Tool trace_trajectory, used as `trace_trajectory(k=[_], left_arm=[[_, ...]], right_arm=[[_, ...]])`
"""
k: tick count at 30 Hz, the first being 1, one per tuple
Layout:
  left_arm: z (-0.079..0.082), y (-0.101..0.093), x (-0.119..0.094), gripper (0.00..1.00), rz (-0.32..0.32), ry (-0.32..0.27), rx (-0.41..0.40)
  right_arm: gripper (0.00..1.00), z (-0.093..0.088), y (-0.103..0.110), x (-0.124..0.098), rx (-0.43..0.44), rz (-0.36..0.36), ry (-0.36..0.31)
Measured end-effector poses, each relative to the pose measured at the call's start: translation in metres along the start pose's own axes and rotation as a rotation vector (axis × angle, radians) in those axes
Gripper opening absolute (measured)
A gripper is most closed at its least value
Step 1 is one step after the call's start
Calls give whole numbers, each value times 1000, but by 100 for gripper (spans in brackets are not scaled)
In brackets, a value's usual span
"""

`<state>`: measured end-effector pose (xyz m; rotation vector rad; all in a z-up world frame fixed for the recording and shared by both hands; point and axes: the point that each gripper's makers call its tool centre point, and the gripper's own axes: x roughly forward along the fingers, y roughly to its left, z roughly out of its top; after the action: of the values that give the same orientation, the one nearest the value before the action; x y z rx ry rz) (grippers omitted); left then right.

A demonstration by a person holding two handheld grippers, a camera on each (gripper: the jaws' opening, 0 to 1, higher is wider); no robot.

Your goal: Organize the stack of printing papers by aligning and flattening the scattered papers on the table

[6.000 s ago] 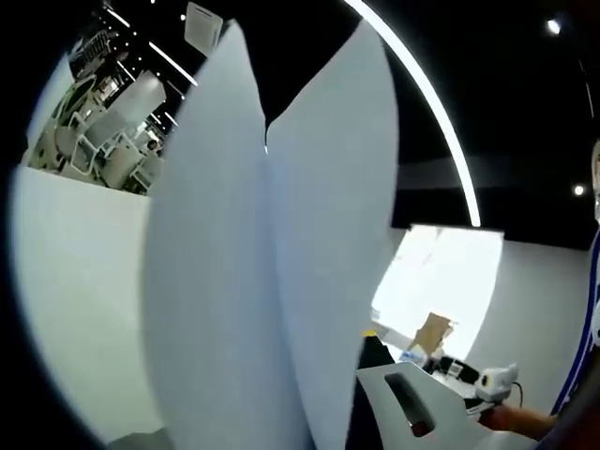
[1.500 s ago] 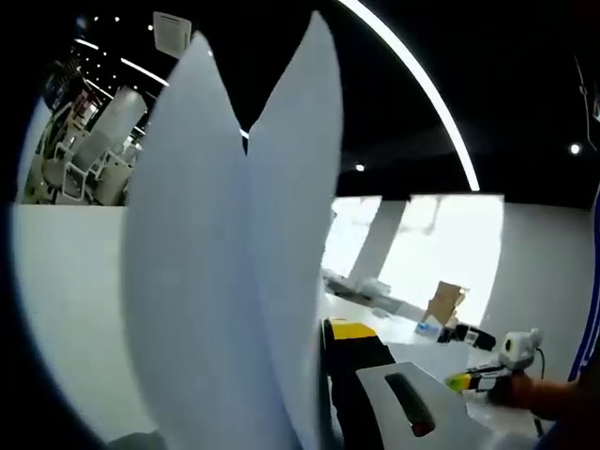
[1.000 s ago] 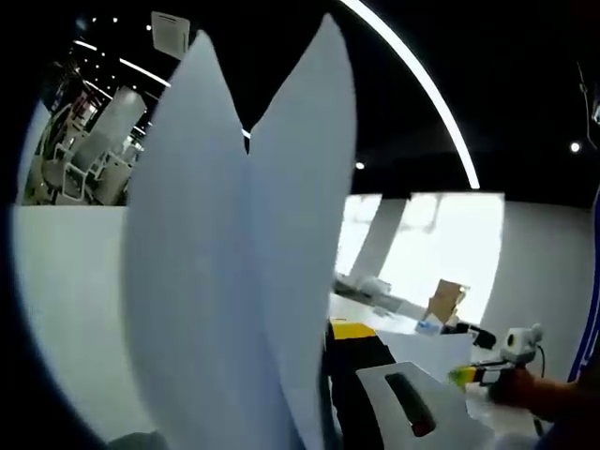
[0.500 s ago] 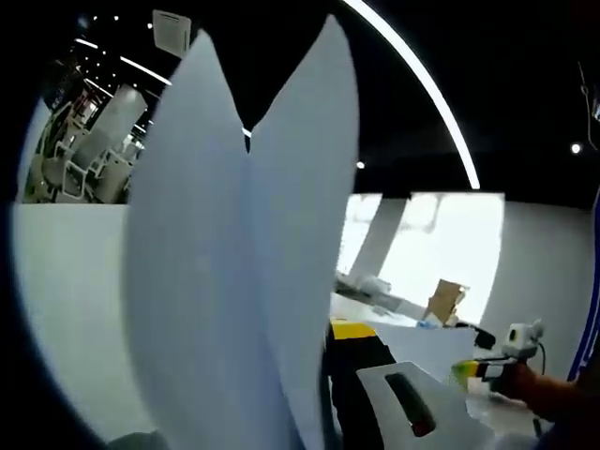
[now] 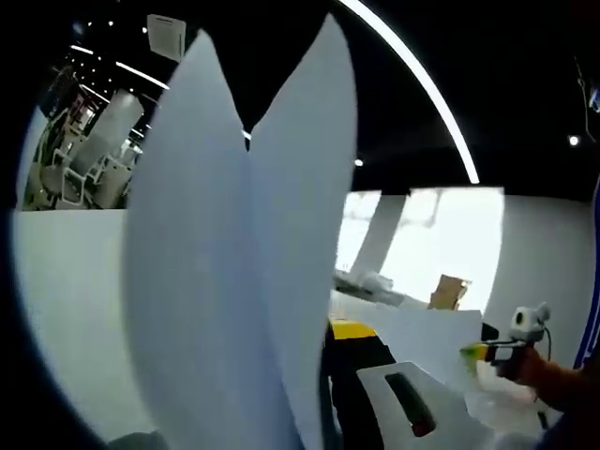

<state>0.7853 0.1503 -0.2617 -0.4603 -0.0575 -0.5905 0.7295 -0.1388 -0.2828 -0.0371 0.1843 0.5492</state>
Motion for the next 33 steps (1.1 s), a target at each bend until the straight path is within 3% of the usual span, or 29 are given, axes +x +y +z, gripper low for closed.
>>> trace_trajectory(k=[7,15,33], left_arm=[[-4,-3,0,8,-5,19,27],[-1,0,-1,8,-1,6,2],[1,3,-1,9,0,5,-10]], right_arm=[[0,7,1,-2,-8,1,-15],[0,18,3,-9,-11,3,-43],[0,49,10,-17,48,42,-136]])
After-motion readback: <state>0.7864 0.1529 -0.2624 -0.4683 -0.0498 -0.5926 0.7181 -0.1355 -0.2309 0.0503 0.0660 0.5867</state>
